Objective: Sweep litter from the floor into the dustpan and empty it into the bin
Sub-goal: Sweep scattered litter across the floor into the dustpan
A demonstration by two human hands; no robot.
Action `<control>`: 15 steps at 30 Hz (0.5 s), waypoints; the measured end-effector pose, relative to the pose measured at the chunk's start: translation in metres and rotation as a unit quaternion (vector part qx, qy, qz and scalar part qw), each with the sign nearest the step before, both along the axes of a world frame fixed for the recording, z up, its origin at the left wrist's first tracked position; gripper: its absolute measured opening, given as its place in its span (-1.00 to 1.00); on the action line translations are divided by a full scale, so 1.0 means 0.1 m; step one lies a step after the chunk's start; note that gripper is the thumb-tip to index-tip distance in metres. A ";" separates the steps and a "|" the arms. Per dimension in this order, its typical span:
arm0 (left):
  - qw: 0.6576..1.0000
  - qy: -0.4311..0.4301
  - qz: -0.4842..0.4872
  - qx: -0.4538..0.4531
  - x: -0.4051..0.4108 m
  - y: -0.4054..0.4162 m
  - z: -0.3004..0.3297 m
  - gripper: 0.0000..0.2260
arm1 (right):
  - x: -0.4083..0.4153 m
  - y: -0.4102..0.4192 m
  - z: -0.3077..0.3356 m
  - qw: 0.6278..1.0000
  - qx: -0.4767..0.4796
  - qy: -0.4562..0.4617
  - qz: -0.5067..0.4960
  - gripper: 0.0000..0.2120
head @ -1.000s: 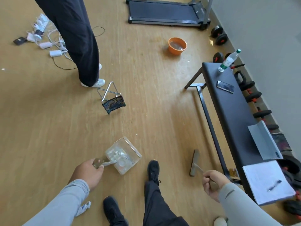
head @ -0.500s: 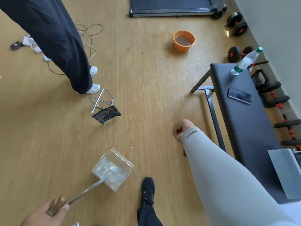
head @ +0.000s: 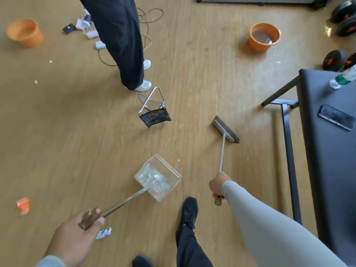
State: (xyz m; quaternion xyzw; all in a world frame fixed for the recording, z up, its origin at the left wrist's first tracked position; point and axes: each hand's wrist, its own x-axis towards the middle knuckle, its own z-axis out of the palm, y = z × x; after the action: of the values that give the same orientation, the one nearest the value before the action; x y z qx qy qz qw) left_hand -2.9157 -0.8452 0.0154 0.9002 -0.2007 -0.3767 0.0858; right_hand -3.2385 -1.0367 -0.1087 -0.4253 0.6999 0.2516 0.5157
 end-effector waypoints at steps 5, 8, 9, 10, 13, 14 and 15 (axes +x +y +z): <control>1.000 0.002 -0.004 -0.020 0.14 0.50 -0.04 -0.82 | 0.10 0.85 0.07 0.997 -0.001 0.046 0.063 -0.57; 1.000 0.004 -0.021 -0.019 0.18 0.88 -0.11 -0.85 | 0.20 1.31 0.31 0.980 0.020 0.048 0.190 -0.36; 0.999 0.002 -0.031 -0.012 0.19 1.01 -0.13 -0.85 | 0.22 1.48 0.34 0.976 0.028 0.050 0.211 -0.33; 0.999 0.000 -0.039 -0.010 0.21 1.14 -0.17 -0.84 | 0.22 1.66 0.37 0.971 0.028 0.053 0.233 -0.29; 0.999 0.004 -0.045 -0.008 0.26 1.50 -0.27 -0.82 | 0.28 2.20 0.45 0.961 0.041 0.056 0.269 -0.26; 0.999 0.006 -0.048 -0.001 0.28 1.60 -0.30 -0.83 | 0.30 2.35 0.48 0.959 0.052 0.055 0.272 -0.28; 0.998 0.006 -0.055 0.009 0.29 1.69 -0.33 -0.84 | 0.34 2.50 0.55 0.961 0.067 0.053 0.264 -0.30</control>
State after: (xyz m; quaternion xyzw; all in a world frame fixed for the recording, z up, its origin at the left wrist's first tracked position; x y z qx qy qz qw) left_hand -2.8863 -0.6765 -0.0172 0.8860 -0.2464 -0.3884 0.0584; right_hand -3.2046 -0.7868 -0.0536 -0.5460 0.5704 0.4470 0.4203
